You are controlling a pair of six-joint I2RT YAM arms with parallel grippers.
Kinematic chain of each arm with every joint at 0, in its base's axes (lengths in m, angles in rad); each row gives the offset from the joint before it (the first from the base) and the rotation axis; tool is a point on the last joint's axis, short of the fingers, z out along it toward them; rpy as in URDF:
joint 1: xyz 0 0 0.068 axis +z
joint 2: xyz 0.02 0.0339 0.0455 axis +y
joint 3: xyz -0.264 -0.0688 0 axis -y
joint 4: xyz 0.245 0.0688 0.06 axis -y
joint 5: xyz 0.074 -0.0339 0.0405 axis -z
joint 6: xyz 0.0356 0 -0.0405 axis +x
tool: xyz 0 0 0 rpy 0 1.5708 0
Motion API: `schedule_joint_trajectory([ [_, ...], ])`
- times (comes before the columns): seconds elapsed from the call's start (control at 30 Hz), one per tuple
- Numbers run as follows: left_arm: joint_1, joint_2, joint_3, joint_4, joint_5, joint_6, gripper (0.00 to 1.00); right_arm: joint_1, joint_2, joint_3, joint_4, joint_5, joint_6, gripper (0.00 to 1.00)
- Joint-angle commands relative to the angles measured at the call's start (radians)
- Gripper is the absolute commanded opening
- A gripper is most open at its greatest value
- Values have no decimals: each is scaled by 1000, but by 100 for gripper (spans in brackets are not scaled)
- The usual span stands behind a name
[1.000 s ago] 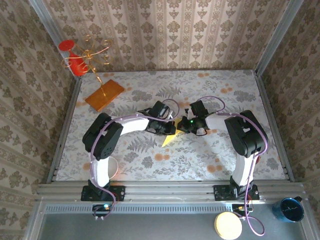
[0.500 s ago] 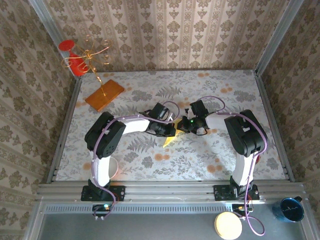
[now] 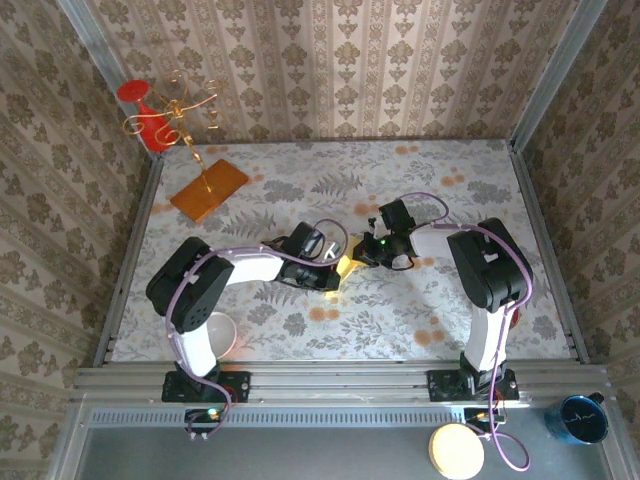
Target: Fold a paper plane with a square sheet of paper (pick it up from the middle)
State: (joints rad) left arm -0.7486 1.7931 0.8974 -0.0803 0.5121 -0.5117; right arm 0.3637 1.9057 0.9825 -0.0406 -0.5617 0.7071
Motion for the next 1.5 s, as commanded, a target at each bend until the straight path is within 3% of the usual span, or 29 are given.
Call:
schedule_joint_trajectory([
  [0.0, 19, -65, -26, -137, 41, 6, 0, -9, 13, 3, -116, 78, -34, 3],
  [0.17, 72, -202, 5, -133, 3, -17, 4, 10, -95, 38, -175, 55, -60, 14],
  [0.27, 129, -288, -23, -130, -57, -42, 12, 26, -153, 60, -240, 91, -56, 33],
  [0.37, 198, -367, -68, -130, -109, -67, 21, 54, -203, 72, -321, 192, -32, 51],
  [0.53, 287, -471, -145, -132, -190, -105, 41, 121, -245, 101, -435, 411, 71, 61],
  [0.73, 359, -510, -204, -107, -223, -103, 67, 222, -211, 143, -481, 586, 224, 61],
  [0.8, 359, -519, -218, -95, -229, -91, 76, 233, -187, 154, -466, 586, 262, 53],
  [0.93, 361, -539, -239, -94, -251, -65, 85, 250, -132, 208, -453, 591, 288, 52],
  [1.13, 361, -545, -256, -90, -241, -36, 93, 267, -74, 251, -481, 607, 326, 53],
  [1.47, 361, -513, -247, -79, -227, -30, 97, 273, -147, 201, -522, 668, 385, 42],
])
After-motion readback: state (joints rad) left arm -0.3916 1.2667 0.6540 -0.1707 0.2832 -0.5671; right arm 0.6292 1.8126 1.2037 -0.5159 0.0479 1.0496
